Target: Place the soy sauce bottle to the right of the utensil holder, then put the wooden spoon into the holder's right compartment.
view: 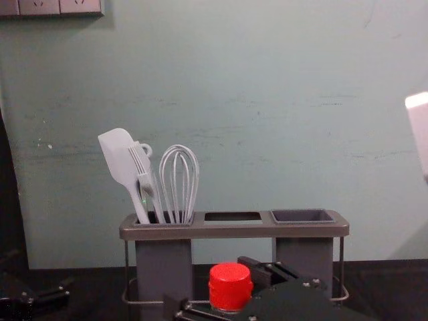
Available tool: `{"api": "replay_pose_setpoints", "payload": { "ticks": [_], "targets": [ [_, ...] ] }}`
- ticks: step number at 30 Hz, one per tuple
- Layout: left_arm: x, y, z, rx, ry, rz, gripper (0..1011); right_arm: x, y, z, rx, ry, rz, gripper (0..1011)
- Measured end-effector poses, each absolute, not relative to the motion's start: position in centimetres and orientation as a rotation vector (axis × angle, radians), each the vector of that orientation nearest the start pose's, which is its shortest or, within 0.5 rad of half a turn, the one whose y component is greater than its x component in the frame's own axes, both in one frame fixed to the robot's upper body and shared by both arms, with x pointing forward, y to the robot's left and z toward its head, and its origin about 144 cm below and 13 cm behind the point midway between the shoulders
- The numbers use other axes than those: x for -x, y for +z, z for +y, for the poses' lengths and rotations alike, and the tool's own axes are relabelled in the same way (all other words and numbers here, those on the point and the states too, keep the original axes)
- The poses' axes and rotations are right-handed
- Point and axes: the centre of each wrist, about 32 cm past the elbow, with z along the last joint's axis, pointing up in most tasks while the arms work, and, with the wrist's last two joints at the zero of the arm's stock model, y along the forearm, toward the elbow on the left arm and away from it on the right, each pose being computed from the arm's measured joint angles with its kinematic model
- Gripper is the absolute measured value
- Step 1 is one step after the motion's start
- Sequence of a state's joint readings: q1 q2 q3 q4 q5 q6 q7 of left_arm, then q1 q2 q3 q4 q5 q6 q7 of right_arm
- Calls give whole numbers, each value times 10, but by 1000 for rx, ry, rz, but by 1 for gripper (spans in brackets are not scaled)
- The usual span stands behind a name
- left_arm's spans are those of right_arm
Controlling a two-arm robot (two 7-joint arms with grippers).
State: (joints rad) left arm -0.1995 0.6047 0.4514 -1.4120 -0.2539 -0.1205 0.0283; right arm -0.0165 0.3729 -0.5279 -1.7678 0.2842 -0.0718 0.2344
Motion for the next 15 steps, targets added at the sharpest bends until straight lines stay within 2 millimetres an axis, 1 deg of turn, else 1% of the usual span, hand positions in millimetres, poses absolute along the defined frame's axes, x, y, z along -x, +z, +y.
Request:
{"api": "replay_pose_setpoints", "payload": {
  "ticks": [3, 5, 6, 9, 11, 12, 13, 14, 15],
  "targets": [
    [-489, 1140, 310, -304, 1248, -285, 1000, -407, 1157, -159, -34, -774, -62, 995],
    [-489, 1140, 310, -304, 1248, -285, 1000, -407, 1157, -159, -36, -778, -61, 964],
    [-489, 1140, 310, -304, 1248, -285, 1000, -406, 1157, -159, -37, -780, -61, 927],
    [-489, 1140, 310, -304, 1248, -285, 1000, -405, 1157, -159, -38, -784, -63, 883],
    [-489, 1140, 310, -304, 1248, -285, 1000, -405, 1157, -159, -39, -785, -64, 812],
    [-489, 1140, 310, -304, 1248, -285, 1000, -405, 1157, -159, -40, -786, -64, 792],
    [-489, 1140, 310, -304, 1248, -285, 1000, -404, 1157, -159, -40, -787, -63, 735],
    [-489, 1140, 310, -304, 1248, -285, 1000, -404, 1157, -159, -41, -788, -63, 720],
    [-489, 1140, 310, -304, 1248, -285, 1000, -403, 1157, -159, -41, -788, -63, 681]
  ]
}}
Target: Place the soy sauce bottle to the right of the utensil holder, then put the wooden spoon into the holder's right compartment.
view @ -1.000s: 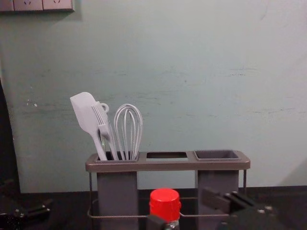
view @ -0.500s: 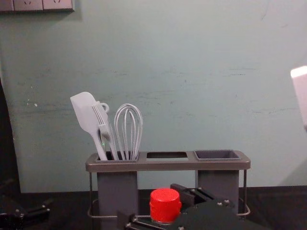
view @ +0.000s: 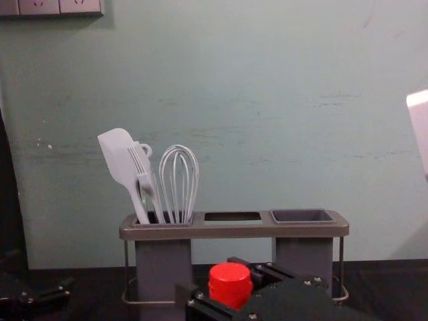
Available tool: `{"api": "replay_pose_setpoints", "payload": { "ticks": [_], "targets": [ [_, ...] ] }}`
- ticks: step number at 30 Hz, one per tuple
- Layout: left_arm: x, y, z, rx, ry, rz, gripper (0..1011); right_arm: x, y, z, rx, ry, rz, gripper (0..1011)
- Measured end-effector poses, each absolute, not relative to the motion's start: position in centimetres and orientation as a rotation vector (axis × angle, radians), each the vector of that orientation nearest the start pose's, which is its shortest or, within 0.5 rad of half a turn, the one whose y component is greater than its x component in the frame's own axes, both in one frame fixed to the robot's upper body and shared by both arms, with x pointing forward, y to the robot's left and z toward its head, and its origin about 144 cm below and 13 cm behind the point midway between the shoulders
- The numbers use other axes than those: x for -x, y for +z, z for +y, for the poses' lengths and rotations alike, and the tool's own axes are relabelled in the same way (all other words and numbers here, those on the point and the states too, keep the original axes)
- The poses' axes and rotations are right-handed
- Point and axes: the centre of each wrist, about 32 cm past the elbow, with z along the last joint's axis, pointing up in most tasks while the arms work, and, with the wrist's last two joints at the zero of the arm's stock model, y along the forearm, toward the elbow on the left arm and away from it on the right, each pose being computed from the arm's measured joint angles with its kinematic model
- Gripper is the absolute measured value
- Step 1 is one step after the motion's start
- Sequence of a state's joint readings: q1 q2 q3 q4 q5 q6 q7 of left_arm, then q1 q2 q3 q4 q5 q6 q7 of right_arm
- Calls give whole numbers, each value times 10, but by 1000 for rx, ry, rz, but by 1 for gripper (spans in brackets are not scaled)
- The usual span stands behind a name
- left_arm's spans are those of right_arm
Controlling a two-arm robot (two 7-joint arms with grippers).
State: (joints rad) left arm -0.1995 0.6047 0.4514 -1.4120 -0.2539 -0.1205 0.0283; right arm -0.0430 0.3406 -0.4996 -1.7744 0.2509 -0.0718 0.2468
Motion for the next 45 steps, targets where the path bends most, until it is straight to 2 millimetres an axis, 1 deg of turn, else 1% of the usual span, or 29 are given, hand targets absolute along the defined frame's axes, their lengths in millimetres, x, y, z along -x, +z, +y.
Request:
{"api": "replay_pose_setpoints", "payload": {
  "ticks": [2, 5, 6, 9, 10, 15, 19, 23, 27, 29, 30, 32, 33, 35, 36, 39, 42, 45],
  "targets": [
    [-489, 1140, 310, -304, 1248, -285, 1000, -402, 1158, -159, -42, -787, -63, 640],
    [-489, 1140, 310, -304, 1248, -285, 1000, -401, 1158, -160, -41, -789, -62, 539],
    [-489, 1140, 310, -304, 1248, -285, 1000, -401, 1157, -160, -40, -791, -61, 478],
    [-489, 1140, 310, -304, 1248, -285, 1000, -400, 1157, -161, -40, -793, -60, 403],
    [-489, 1140, 310, -304, 1248, -285, 1000, -399, 1157, -161, -40, -793, -60, 394],
    [-489, 1140, 310, -304, 1248, -285, 1000, -392, 1163, -165, -55, -793, -67, 392],
    [-489, 1140, 310, -304, 1248, -285, 1000, -384, 1170, -172, -77, -797, -81, 392],
    [-489, 1140, 310, -304, 1248, -285, 1000, -377, 1176, -183, -97, -816, -92, 392],
    [-489, 1140, 310, -304, 1248, -285, 1000, -373, 1178, -199, -100, -857, -96, 392],
    [-489, 1140, 310, -304, 1248, -285, 1000, -373, 1178, -206, -98, -878, -98, 392],
    [-489, 1140, 310, -304, 1248, -285, 1000, -373, 1178, -214, -95, -902, -99, 392],
    [-489, 1140, 310, -304, 1248, -285, 1000, -373, 1178, -220, -93, -922, -100, 392],
    [-489, 1140, 310, -304, 1248, -285, 1000, -374, 1178, -227, -91, -949, -102, 392],
    [-489, 1140, 310, -304, 1248, -285, 1000, -376, 1178, -234, -87, -971, -104, 392],
    [-489, 1140, 310, -304, 1248, -285, 1000, -377, 1178, -241, -82, -996, -104, 392],
    [-489, 1140, 310, -304, 1248, -285, 1000, -380, 1178, -252, -73, -1029, -107, 392],
    [-489, 1140, 310, -304, 1248, -285, 1000, -387, 1178, -267, -57, -1081, -116, 392],
    [-489, 1140, 310, -304, 1248, -285, 1000, -394, 1177, -274, -49, -1105, -122, 392]
  ]
}}
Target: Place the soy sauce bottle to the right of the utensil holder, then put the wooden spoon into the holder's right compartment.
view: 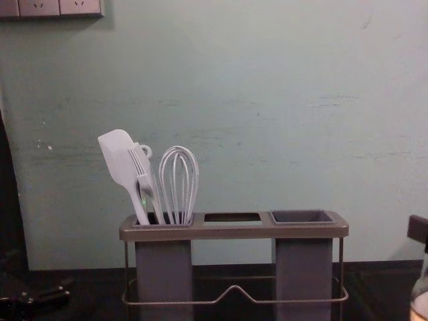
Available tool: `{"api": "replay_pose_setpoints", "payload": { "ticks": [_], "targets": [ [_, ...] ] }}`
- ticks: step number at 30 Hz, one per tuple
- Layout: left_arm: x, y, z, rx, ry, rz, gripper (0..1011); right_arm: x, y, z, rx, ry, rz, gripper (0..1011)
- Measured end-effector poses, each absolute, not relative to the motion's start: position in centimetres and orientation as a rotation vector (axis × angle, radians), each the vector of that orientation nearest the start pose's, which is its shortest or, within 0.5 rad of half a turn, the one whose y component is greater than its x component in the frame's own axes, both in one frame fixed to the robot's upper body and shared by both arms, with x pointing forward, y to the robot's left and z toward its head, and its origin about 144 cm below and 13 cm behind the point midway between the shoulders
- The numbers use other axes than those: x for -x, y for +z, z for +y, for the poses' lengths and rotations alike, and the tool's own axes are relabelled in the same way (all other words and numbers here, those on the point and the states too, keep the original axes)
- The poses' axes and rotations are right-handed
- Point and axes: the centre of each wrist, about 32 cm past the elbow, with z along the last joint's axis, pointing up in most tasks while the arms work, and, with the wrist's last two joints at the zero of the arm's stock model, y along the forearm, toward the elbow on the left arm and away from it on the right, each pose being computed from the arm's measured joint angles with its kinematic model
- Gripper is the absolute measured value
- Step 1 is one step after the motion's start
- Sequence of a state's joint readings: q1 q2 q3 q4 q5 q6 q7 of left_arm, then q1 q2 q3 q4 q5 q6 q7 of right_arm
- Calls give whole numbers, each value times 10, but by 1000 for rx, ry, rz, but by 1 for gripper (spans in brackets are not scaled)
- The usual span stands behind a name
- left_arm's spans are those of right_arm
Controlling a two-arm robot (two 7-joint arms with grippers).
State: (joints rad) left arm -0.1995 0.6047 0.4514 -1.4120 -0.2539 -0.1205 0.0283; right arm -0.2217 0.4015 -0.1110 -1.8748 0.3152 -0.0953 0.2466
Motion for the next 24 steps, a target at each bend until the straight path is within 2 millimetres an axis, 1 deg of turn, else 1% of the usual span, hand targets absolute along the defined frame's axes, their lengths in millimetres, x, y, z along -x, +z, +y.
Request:
{"api": "replay_pose_setpoints", "payload": {
  "ticks": [4, 8, 11, 12, 16, 24],
  "targets": [
    [-489, 1140, 310, -304, 1248, -285, 1000, -407, 1176, -283, -45, -1116, -128, 392],
    [-489, 1140, 310, -304, 1248, -285, 1000, -428, 1172, -288, -75, -1103, -133, 392],
    [-489, 1140, 310, -305, 1248, -285, 1000, -440, 1170, -289, -92, -1093, -136, 392],
    [-489, 1140, 310, -305, 1248, -285, 1000, -448, 1168, -289, -102, -1086, -135, 392],
    [-489, 1140, 310, -305, 1248, -285, 1000, -469, 1165, -287, -120, -1074, -134, 392],
    [-489, 1140, 310, -304, 1248, -285, 1000, -497, 1160, -281, -120, -1051, -129, 392]
  ]
}}
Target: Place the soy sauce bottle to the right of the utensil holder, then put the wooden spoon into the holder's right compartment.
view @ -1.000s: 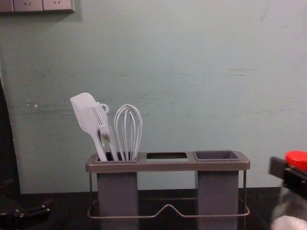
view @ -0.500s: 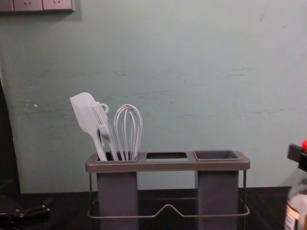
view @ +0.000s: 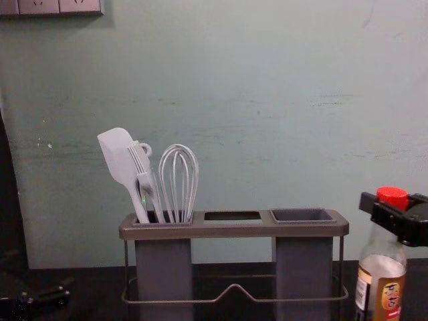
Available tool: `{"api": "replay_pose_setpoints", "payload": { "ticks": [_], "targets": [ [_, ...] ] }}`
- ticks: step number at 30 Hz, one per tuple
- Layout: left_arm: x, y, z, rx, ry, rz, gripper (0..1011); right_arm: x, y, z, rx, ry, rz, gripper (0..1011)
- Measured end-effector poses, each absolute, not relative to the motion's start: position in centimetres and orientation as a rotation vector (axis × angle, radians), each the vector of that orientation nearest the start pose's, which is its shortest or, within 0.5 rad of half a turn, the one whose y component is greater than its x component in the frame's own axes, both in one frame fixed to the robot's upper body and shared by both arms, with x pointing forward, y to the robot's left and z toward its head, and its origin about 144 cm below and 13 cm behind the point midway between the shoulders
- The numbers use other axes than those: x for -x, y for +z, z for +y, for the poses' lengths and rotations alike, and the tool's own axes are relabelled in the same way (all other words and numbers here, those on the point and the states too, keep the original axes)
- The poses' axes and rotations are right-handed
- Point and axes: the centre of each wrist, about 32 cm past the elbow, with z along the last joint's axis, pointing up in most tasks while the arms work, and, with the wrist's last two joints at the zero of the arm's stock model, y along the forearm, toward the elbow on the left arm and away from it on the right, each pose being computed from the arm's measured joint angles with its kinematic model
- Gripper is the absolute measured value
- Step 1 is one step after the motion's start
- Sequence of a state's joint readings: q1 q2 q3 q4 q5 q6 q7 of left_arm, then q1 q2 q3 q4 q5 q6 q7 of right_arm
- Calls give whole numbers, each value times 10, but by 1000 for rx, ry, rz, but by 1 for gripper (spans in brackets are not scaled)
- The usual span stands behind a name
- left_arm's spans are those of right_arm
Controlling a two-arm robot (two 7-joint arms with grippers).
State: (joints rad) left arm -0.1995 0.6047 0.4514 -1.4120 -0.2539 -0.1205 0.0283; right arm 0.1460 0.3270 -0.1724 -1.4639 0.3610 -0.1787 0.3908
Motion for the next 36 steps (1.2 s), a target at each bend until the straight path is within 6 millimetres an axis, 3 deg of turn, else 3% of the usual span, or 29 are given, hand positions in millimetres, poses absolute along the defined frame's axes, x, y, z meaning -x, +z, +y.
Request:
{"api": "replay_pose_setpoints", "payload": {
  "ticks": [8, 26, 30, 34, 36],
  "targets": [
    [-489, 1140, 310, -304, 1248, -285, 1000, -508, 1154, -278, -108, -1046, -116, 392],
    [-489, 1140, 310, -304, 1248, -285, 1000, -508, 1149, -273, -123, -1049, -109, 392],
    [-489, 1140, 310, -305, 1248, -285, 1000, -506, 1149, -274, -136, -1058, -111, 449],
    [-489, 1140, 310, -305, 1248, -285, 1000, -505, 1154, -276, -157, -1062, -121, 630],
    [-489, 1140, 310, -304, 1248, -285, 1000, -504, 1158, -278, -172, -1063, -125, 673]
  ]
}}
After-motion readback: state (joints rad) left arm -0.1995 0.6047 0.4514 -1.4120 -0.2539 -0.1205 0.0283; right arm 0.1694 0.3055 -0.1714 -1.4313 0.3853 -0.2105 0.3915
